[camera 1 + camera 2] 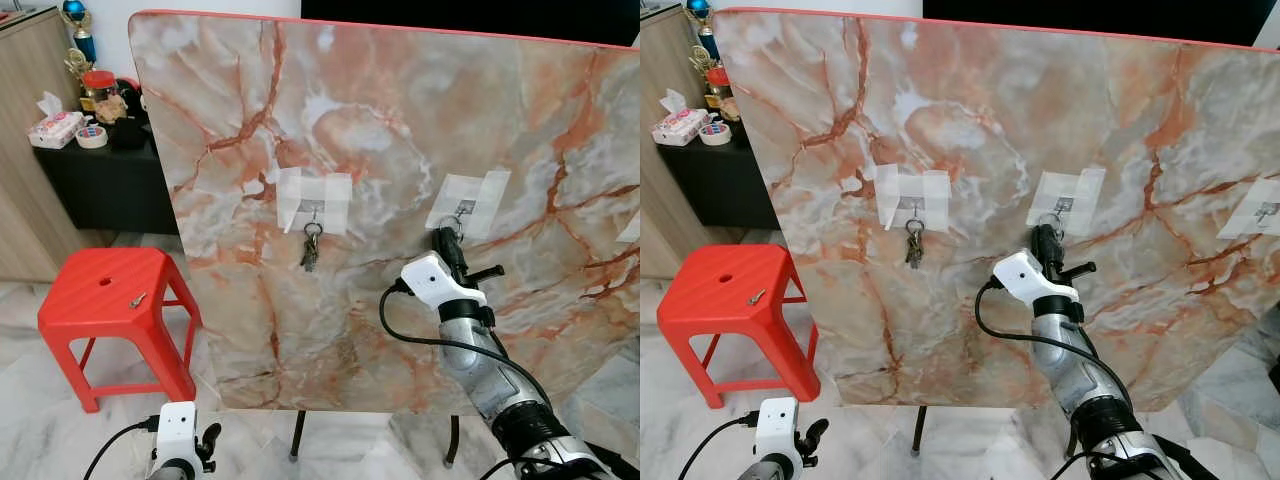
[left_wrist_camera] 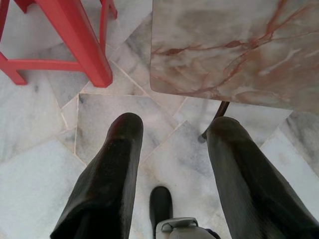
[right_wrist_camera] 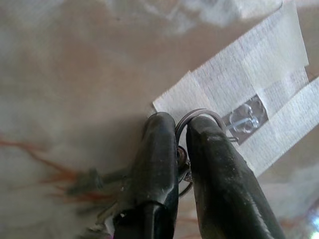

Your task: Hang keys on a hook

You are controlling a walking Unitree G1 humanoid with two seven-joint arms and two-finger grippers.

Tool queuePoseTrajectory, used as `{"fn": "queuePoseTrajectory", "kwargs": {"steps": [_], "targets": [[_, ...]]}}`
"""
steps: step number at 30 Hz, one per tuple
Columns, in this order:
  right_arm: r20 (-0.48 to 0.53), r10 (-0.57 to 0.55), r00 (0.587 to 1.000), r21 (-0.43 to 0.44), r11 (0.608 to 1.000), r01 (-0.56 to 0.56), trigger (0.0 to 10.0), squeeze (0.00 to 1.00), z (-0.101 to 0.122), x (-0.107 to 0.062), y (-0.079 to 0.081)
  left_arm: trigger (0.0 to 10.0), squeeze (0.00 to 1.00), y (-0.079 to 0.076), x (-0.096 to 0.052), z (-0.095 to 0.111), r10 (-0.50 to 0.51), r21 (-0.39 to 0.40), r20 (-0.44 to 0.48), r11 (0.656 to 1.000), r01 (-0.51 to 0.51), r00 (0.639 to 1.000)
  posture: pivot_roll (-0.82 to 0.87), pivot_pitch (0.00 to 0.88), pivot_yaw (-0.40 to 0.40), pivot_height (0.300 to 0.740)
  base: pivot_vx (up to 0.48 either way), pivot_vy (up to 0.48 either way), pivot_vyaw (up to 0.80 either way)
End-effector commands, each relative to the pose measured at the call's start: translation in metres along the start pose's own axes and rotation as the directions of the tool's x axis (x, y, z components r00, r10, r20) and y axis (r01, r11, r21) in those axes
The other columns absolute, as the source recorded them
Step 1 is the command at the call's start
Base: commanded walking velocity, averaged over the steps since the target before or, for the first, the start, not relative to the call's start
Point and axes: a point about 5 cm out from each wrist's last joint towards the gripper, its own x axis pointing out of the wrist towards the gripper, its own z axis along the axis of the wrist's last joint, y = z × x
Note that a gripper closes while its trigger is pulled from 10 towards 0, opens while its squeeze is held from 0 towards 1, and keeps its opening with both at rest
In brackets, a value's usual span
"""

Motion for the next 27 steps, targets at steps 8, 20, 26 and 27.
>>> {"fn": "queuePoseTrajectory", "kwargs": {"steps": [8,20,26,27], "targets": [[-0.006,-0.015,1.000,0.042,0.999,0.015,10.0,0.75,-0.003,-0.003,-0.004,10.0,0.00,-0.004,-0.001,-0.006,-0.014,-0.010,-0.028,1.000,0.014,1.000,0.08,0.000,-0.087,0.740,0.000,0.000,0.00],[-0.069,-0.022,0.997,0.194,0.980,0.036,10.0,0.00,-0.015,-0.045,-0.001,10.0,0.00,-0.004,-0.002,-0.009,-0.023,-0.003,-0.043,1.000,0.023,0.999,0.08,0.000,-0.088,0.740,0.000,0.000,0.00],[-0.491,0.346,0.799,0.626,0.778,0.048,10.0,0.00,-0.062,-0.092,0.052,10.0,0.00,-0.004,-0.003,-0.010,-0.030,0.015,-0.047,0.999,0.031,0.998,0.07,0.000,-0.081,0.740,0.000,0.000,0.00],[-0.577,0.396,0.715,0.654,0.748,0.113,10.0,0.00,-0.076,-0.110,0.062,10.0,0.00,-0.004,-0.003,-0.010,-0.030,0.017,-0.048,0.999,0.031,0.998,0.07,0.000,-0.081,0.740,0.000,0.000,0.00]]}}
